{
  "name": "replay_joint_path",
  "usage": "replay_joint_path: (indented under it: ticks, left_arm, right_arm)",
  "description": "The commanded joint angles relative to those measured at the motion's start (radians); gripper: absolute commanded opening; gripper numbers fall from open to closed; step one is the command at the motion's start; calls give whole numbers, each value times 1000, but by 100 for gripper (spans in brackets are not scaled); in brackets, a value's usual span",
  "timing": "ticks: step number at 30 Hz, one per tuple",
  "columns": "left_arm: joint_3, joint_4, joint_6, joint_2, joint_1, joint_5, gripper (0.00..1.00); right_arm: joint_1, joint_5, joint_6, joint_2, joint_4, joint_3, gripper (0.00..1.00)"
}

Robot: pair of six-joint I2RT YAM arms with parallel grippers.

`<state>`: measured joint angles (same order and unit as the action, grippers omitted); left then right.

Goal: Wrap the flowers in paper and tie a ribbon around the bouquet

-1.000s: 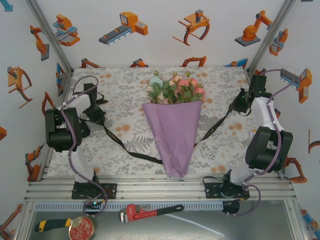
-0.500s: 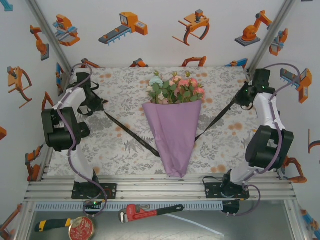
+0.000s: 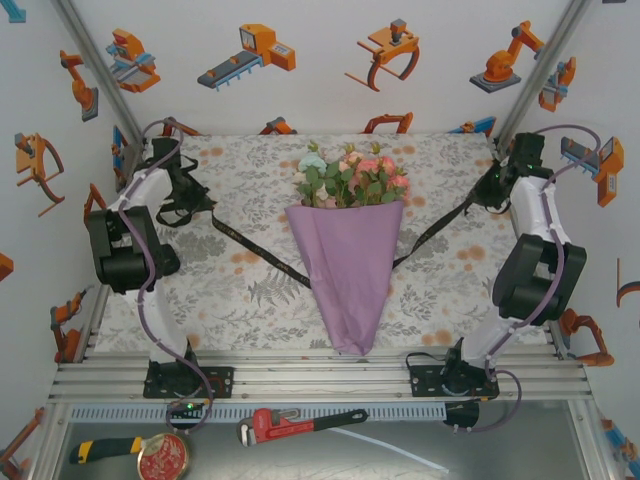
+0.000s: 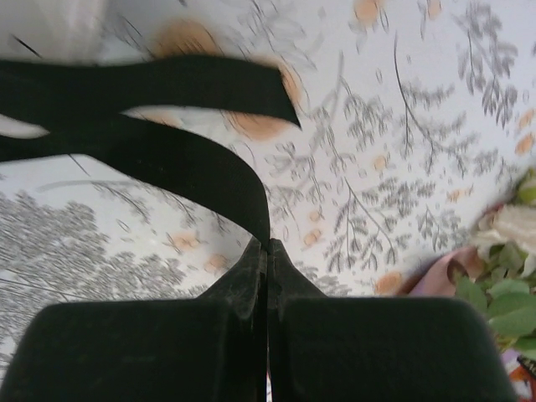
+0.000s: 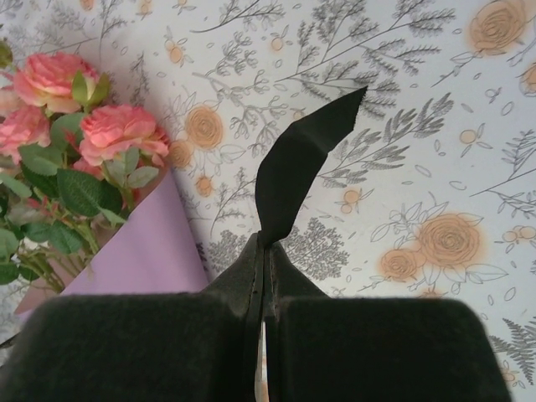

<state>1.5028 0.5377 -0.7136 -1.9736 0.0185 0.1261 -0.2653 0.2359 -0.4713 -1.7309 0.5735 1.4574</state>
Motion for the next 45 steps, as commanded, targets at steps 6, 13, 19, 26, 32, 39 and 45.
replay_joint_path:
  ticks: [6,13,19,26,32,39,45]
  left_arm:
    - [-200,14,51,319,-103,56,0]
    - [-379,119,72,568,-228,-81,0]
    - [-497,125,19,685,-346,-89,0]
    - [-644,187,-41,924,-402,-92,0]
    - [-705,213,-56,1078,-430,-47,0]
    - [-515,123,84,922,-528,-111,0]
    - [-143,-60,283,522,-695,-111,0]
  right_arm:
    - [286,158,16,212,56,-15,0]
    - [720,205,-31,109,-144,57,0]
    - [951,323,0,-253,-230,335,9]
    - [983,253,90,-307,-124,410,48]
    - [971,259,154,-240,-35,393,50]
    - [890,174,98,-52,-34,247,49]
    - [785,-93,-48,159,-14,23,50]
